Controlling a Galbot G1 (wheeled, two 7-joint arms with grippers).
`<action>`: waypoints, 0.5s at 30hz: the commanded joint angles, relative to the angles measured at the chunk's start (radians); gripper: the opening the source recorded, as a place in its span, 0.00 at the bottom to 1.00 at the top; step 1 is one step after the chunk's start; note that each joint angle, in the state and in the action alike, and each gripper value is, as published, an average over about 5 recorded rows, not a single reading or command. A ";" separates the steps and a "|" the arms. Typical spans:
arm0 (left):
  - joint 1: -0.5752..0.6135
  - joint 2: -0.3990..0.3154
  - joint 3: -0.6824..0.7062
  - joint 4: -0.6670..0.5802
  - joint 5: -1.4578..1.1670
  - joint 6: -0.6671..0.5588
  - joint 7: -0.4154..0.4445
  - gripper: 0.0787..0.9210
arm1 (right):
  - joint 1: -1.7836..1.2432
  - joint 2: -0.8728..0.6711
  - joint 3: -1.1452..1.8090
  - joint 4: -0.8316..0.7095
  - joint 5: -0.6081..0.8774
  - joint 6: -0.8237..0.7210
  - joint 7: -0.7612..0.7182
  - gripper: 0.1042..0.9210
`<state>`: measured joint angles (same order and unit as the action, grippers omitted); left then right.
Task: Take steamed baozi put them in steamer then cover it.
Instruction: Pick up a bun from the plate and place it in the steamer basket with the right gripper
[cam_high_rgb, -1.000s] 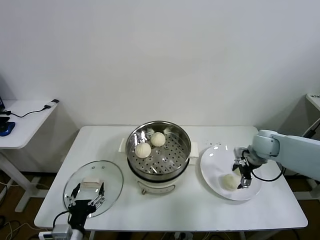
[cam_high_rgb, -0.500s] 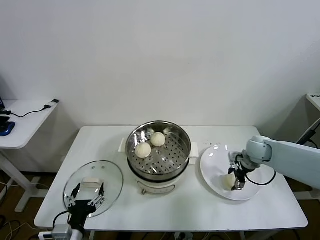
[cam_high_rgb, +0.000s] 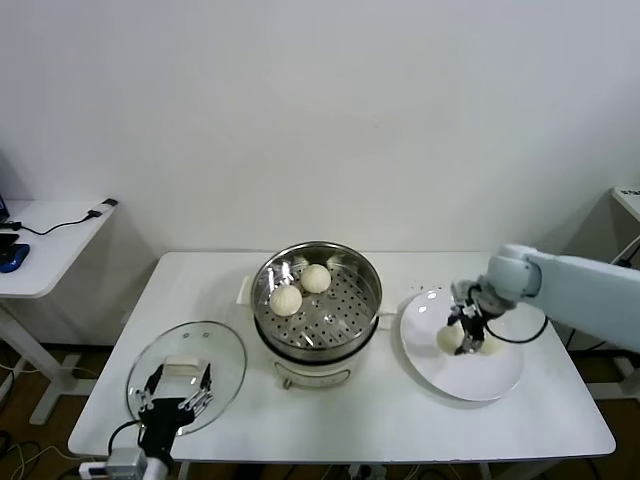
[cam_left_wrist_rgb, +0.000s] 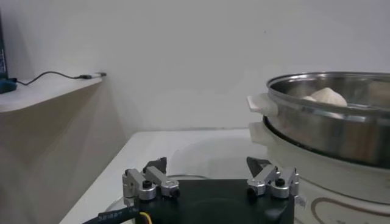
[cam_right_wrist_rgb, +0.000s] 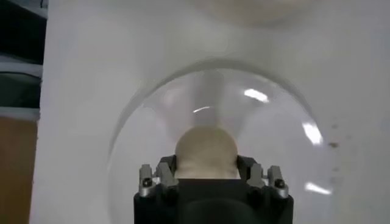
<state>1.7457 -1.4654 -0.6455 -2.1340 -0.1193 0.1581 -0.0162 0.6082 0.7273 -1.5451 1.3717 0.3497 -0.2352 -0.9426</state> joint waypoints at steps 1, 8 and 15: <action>-0.001 0.001 0.000 -0.001 0.001 0.001 0.002 0.88 | 0.465 0.247 -0.126 0.014 0.049 0.367 -0.105 0.67; 0.005 0.002 -0.003 -0.003 0.002 0.001 0.002 0.88 | 0.477 0.427 -0.017 0.147 0.023 0.552 -0.123 0.67; 0.015 0.004 -0.006 -0.004 0.004 -0.004 0.001 0.88 | 0.314 0.548 -0.001 0.202 -0.132 0.621 -0.091 0.66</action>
<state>1.7572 -1.4631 -0.6520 -2.1387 -0.1174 0.1582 -0.0147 0.9314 1.0704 -1.5642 1.4884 0.3338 0.1873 -1.0257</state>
